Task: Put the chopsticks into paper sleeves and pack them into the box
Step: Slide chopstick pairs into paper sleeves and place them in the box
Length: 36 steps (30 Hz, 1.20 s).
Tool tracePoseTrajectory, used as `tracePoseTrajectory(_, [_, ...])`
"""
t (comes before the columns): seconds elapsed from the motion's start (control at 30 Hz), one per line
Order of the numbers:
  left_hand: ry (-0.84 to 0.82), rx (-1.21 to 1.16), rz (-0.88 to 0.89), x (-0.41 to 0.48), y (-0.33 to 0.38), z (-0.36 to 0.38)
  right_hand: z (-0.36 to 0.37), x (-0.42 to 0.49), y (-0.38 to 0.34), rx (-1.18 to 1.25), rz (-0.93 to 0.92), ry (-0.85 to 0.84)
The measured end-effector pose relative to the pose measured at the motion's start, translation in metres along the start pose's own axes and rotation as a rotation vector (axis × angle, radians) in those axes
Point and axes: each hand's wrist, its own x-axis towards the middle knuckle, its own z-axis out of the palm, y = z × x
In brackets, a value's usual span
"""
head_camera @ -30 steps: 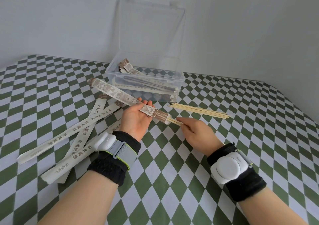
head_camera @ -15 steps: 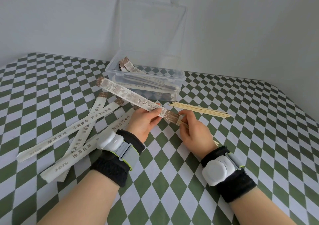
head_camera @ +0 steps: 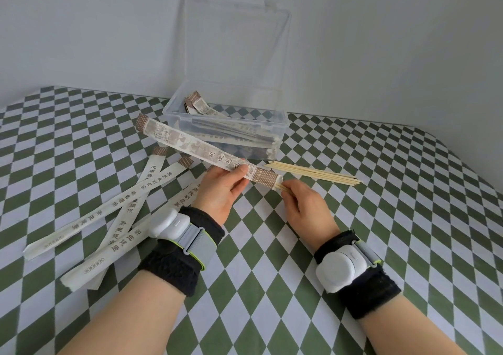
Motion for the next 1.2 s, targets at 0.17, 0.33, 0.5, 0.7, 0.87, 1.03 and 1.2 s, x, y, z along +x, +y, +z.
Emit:
tracePoseTrajectory(0.17, [0.036, -0.167, 0.093, -0.0011, 0.0042, 0.0001, -0.0008, 0.0015, 0.0008, 0.128, 0.035, 0.074])
tracePoseTrajectory(0.33, [0.09, -0.184, 0.131, -0.0013, 0.0056, -0.0006, -0.0017, 0.0011, 0.0019, 0.095, 0.09, 0.031])
tracePoseTrajectory(0.5, [0.016, -0.083, 0.077, -0.0014, 0.0019, 0.0009, -0.0012, -0.0007, 0.001, 0.132, 0.071, -0.026])
tracePoseTrajectory(0.7, [0.041, -0.078, 0.065, -0.0021, 0.0014, 0.0008, 0.0001, -0.0003, 0.0012, 0.184, 0.106, -0.066])
tracePoseTrajectory(0.87, [0.121, -0.143, 0.095, -0.0005, 0.0042, -0.001, -0.0021, 0.0016, 0.0018, 0.256, 0.155, -0.026])
tracePoseTrajectory(1.03, [0.046, -0.091, 0.058, -0.0015, 0.0022, 0.0006, -0.0024, 0.0002, 0.0012, 0.234, 0.071, -0.064])
tracePoseTrajectory(1.2, [0.004, -0.036, 0.024, -0.0031, 0.0011, 0.0014, -0.0032, -0.0005, 0.0021, 0.258, 0.036, -0.106])
